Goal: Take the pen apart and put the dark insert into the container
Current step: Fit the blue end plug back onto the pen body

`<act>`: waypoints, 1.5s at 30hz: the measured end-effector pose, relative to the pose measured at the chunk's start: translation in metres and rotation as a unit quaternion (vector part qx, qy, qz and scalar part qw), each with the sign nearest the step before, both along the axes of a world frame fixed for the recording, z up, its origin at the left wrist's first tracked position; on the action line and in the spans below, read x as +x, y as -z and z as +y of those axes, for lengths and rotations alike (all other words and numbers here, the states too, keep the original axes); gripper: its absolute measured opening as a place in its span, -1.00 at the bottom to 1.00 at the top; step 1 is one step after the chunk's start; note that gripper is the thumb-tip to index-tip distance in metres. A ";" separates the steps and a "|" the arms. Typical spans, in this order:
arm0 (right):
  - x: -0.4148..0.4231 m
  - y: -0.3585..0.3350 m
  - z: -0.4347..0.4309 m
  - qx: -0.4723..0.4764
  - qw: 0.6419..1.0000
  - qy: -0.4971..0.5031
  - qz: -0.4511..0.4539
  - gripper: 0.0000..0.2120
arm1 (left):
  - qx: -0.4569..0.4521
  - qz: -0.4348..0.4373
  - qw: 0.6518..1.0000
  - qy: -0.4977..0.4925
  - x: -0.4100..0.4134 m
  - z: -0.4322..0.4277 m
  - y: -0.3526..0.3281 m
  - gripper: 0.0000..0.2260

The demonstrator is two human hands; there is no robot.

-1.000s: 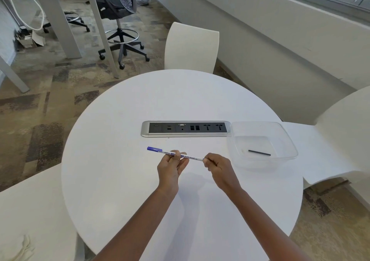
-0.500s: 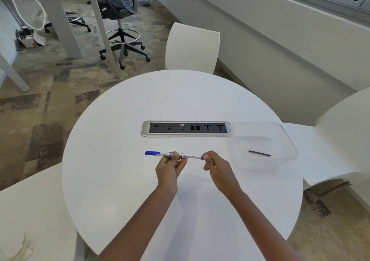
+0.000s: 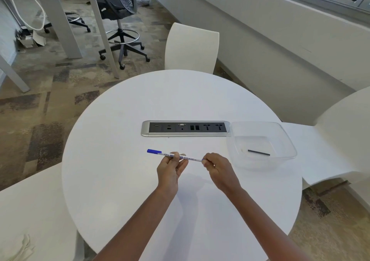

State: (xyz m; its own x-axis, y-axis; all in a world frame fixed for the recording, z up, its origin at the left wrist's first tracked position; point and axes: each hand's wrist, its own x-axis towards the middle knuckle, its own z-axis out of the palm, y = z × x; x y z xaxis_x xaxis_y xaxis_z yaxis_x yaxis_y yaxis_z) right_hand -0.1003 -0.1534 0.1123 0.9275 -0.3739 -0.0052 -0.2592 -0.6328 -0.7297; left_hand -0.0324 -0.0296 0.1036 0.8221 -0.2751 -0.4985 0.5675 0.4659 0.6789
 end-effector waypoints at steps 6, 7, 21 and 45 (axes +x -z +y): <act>0.001 -0.005 -0.002 0.249 0.962 0.066 0.090 -0.63 | 0.019 -0.044 0.999 0.023 -0.001 0.001 0.002 -0.85; 0.001 -0.007 -0.003 0.293 0.947 0.072 0.110 -0.64 | 0.020 -0.044 0.999 0.025 -0.002 0.001 0.003 -0.85; -0.010 0.010 0.009 0.007 0.999 0.049 -0.016 -0.84 | 0.014 -0.008 1.000 -0.017 -0.003 0.001 -0.002 -0.85; -0.002 -0.005 -0.004 0.314 0.940 0.052 0.119 -0.64 | 0.056 -0.042 0.997 0.007 -0.005 0.004 0.002 -0.85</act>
State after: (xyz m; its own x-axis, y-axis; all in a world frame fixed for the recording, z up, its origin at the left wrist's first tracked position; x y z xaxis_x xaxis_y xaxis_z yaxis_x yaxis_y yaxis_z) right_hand -0.1026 -0.1571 0.1171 0.8312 -0.3155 -0.4578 -0.4985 -0.0582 -0.8649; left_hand -0.0374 -0.0256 0.1019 0.8587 -0.2340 -0.4559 0.5124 0.3761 0.7720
